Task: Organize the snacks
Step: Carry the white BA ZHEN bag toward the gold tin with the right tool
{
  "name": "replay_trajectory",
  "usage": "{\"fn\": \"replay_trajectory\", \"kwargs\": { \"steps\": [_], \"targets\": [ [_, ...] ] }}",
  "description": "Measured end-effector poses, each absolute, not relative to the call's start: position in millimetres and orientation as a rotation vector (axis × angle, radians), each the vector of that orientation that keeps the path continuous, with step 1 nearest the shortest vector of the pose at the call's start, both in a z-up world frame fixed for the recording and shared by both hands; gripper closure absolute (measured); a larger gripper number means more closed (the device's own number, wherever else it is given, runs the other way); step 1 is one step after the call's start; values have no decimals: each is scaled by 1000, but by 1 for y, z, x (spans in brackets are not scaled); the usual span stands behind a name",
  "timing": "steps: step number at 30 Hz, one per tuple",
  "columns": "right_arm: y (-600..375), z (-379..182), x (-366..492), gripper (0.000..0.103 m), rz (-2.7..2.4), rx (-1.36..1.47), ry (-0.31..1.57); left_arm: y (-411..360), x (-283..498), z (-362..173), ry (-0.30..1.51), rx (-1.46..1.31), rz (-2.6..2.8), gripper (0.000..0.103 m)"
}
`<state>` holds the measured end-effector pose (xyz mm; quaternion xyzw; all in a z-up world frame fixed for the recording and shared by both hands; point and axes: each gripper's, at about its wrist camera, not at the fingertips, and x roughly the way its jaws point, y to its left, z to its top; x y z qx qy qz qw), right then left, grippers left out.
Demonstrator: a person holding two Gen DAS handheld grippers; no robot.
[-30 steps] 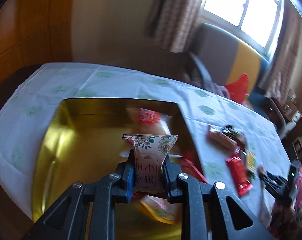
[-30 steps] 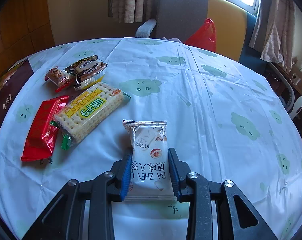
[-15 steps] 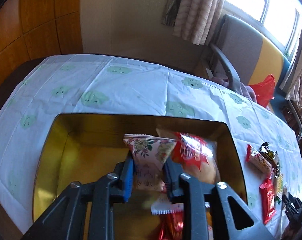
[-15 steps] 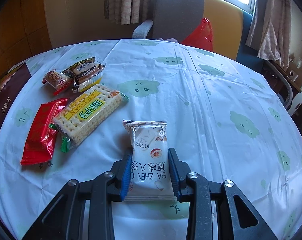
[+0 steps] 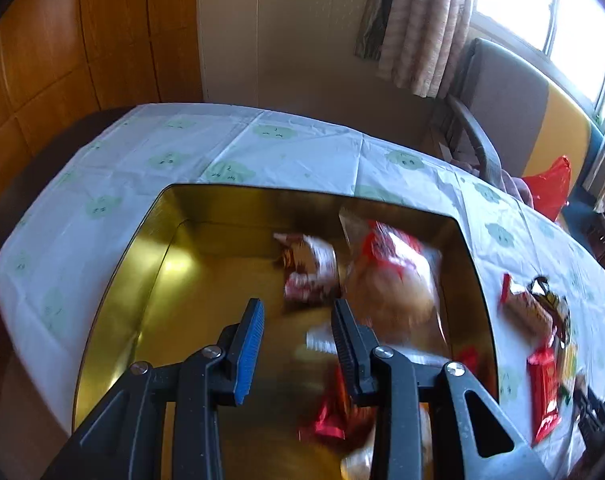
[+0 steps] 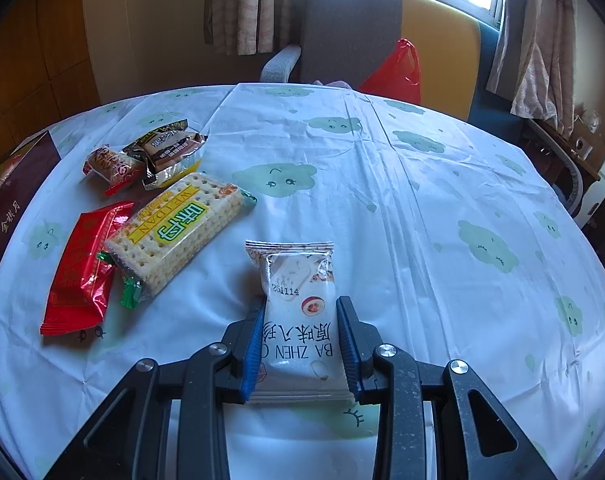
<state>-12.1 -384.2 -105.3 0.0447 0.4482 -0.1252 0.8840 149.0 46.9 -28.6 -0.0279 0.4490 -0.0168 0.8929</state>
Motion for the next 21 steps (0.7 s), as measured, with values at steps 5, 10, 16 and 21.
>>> {"fn": "replay_trajectory", "kwargs": {
  "steps": [5, 10, 16, 21],
  "targets": [
    [-383, -105, -14, 68, -266, 88, 923, 40, 113, -21, 908, -49, -32, 68],
    [-382, -105, -15, 68, -273, 85, 915, 34, 84, -16, 888, -16, -39, 68],
    [-380, -106, -17, 68, -285, 83, 905, 29, 59, -12, 860, 35, -36, 68],
    [-379, -106, -18, 68, -290, 78, 895, 27, 45, -9, 832, 58, -25, 68]
  ]
}}
